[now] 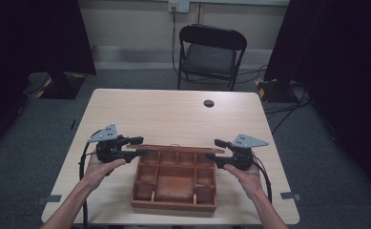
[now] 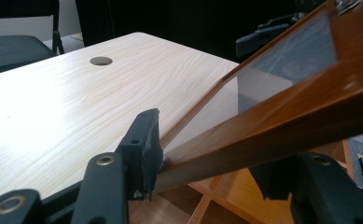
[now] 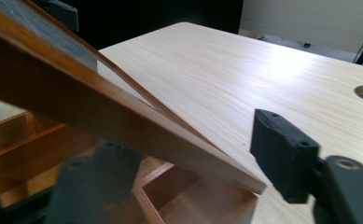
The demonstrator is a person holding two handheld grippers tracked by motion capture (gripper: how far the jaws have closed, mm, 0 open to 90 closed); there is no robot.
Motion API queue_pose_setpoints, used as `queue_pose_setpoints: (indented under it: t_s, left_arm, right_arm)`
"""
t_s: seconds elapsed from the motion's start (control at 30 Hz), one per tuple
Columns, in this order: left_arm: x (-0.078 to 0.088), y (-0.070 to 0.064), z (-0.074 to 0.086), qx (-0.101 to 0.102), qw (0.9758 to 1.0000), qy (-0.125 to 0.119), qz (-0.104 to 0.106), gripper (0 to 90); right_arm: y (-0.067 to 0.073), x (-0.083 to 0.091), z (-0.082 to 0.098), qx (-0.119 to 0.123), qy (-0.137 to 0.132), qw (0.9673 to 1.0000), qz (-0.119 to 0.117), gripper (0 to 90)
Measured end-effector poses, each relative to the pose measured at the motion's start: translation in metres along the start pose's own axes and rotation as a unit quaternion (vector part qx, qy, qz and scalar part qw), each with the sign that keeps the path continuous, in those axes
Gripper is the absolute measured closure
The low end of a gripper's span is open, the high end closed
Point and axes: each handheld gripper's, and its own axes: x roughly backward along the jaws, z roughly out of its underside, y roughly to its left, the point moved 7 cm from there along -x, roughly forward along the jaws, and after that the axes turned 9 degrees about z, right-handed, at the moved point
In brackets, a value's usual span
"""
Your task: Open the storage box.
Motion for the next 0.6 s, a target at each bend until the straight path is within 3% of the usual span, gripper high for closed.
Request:
queue_pose_setpoints:
  t_s: [0.07, 0.1, 0.2, 0.37, 0.6]
  left_arm:
    - [0.0, 0.001, 0.0, 0.002, 1.0, 0.0, -0.001, 49.0]
    - [0.001, 0.005, 0.002, 0.008, 1.0, 0.0, -0.003, 49.5]
    - [0.001, 0.007, 0.003, 0.014, 0.9999, -0.003, -0.004, 50.0]
    - [0.002, 0.013, 0.003, 0.008, 0.9997, -0.002, -0.023, 51.4]
    - [0.0, 0.028, 0.005, 0.026, 0.9989, -0.014, -0.038, 54.7]
  right_arm:
    - [0.0, -0.001, 0.0, -0.001, 0.0, 1.0, -0.004, 39.9]
    - [0.0, -0.004, -0.001, -0.008, -0.003, 0.9999, -0.012, 44.9]
    - [-0.002, -0.005, -0.001, -0.012, -0.005, 0.9998, -0.014, 45.5]
    - [-0.006, -0.008, -0.006, -0.02, -0.003, 0.9996, -0.02, 47.3]
    - [-0.013, -0.014, -0.01, -0.043, -0.013, 0.9988, -0.02, 48.0]
